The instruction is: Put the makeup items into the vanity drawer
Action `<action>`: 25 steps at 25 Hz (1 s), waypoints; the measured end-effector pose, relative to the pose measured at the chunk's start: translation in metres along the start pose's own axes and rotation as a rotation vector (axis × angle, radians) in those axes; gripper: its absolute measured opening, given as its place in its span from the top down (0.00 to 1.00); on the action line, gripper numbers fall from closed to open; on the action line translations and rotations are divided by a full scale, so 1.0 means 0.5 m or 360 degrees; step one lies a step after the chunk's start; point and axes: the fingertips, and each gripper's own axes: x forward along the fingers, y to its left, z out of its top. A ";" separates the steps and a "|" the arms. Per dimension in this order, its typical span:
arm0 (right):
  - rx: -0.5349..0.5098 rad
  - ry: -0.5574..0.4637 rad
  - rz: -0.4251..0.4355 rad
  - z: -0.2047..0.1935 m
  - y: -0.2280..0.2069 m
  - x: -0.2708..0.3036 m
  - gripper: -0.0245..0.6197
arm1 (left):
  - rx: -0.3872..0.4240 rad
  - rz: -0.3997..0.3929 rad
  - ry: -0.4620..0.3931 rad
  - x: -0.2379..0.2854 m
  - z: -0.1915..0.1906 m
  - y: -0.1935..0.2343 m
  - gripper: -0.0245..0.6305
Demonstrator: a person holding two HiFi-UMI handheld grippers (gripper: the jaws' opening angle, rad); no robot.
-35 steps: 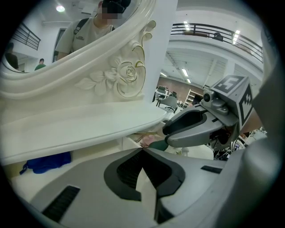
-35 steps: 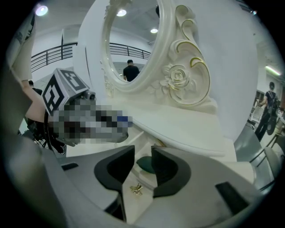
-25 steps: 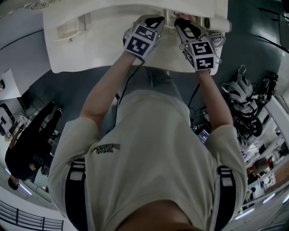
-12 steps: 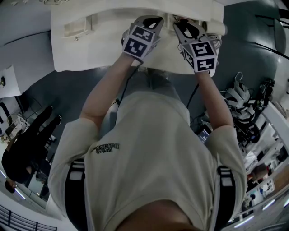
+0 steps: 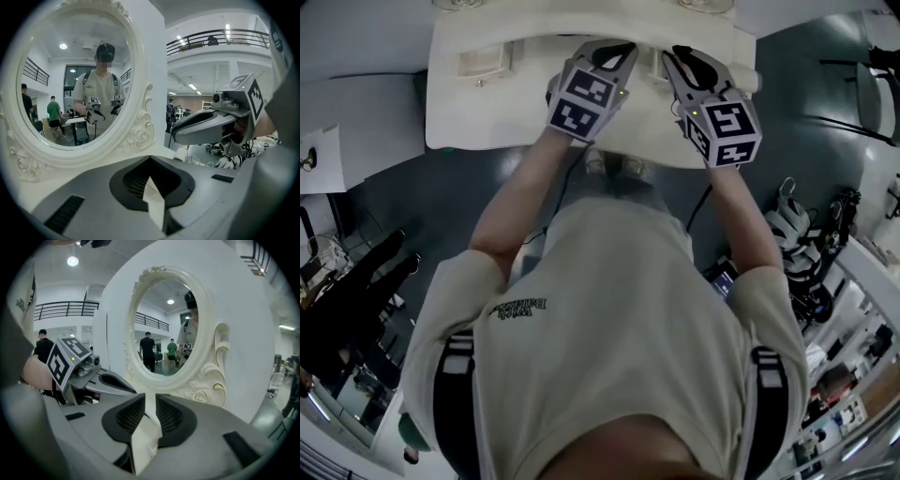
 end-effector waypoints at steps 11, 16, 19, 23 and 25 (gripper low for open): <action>-0.0093 -0.0310 0.0061 0.182 0.088 -0.110 0.92 | 0.0096 0.0151 -0.0338 -0.199 0.159 0.004 0.94; -0.0100 -0.0445 0.0150 0.255 0.149 -0.165 0.92 | 0.0130 0.0206 -0.0467 -0.284 0.210 -0.005 0.94; -0.0110 -0.0516 0.0203 0.290 0.185 -0.194 0.95 | 0.0157 0.0242 -0.0518 -0.328 0.228 -0.012 0.94; -0.0109 -0.0573 0.0270 0.316 0.223 -0.217 0.95 | 0.0174 0.0281 -0.0569 -0.380 0.241 -0.018 0.94; -0.0089 -0.0597 0.0316 0.325 0.244 -0.234 0.95 | 0.0183 0.0308 -0.0583 -0.406 0.240 -0.022 0.94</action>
